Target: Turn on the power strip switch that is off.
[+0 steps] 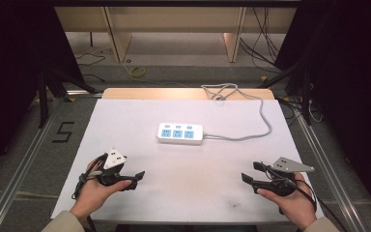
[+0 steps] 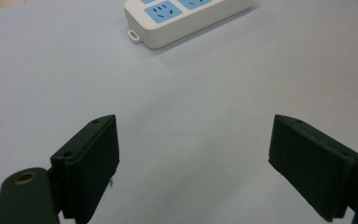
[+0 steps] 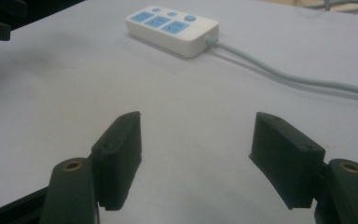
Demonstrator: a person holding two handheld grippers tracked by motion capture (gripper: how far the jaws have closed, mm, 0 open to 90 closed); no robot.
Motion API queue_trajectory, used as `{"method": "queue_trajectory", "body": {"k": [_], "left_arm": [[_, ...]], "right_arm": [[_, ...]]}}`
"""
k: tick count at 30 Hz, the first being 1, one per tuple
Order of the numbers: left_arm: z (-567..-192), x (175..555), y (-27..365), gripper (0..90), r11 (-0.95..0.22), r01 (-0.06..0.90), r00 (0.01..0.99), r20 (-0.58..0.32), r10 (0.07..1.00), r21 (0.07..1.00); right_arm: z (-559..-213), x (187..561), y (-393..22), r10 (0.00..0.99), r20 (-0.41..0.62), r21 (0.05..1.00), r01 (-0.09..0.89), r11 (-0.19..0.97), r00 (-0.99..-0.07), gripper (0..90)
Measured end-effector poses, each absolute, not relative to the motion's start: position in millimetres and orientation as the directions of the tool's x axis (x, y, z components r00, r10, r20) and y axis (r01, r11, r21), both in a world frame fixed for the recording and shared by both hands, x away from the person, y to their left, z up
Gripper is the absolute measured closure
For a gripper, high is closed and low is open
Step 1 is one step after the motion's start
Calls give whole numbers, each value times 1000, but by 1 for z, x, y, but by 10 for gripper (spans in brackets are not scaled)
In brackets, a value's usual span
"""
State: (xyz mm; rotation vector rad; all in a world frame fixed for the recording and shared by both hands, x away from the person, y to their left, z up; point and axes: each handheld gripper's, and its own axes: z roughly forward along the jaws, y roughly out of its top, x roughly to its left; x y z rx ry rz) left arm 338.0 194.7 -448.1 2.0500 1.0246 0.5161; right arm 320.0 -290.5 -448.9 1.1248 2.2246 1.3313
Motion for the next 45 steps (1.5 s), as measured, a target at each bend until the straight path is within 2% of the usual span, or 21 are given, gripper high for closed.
{"method": "queue_trajectory", "body": {"k": [6,11,12,13,15,16,18,45], "left_arm": [[-448,338,196,159,-383,485,591,28,806,786],[-448,338,195,160,-384,486,590,30,807,785],[-448,338,195,160,-384,486,590,30,807,785],[-448,338,195,160,-384,485,589,32,807,786],[-448,339,195,161,-384,485,589,32,808,785],[-448,339,195,161,-385,485,589,32,808,785],[-448,339,195,161,-386,485,588,35,808,785],[-448,338,192,162,-397,481,592,45,805,781]], "right_arm": [[-450,320,-288,758,124,835,480,269,-641,447],[-448,320,-286,759,88,836,462,296,-645,658],[-448,320,-286,759,88,836,462,296,-645,658],[-447,320,-284,758,74,836,454,307,-649,749],[-446,321,-283,757,69,837,451,310,-649,784],[-446,322,-281,756,58,833,449,324,-651,845],[-446,324,-279,754,44,827,447,340,-656,889],[-436,341,-266,752,47,814,461,352,-657,900]]}}
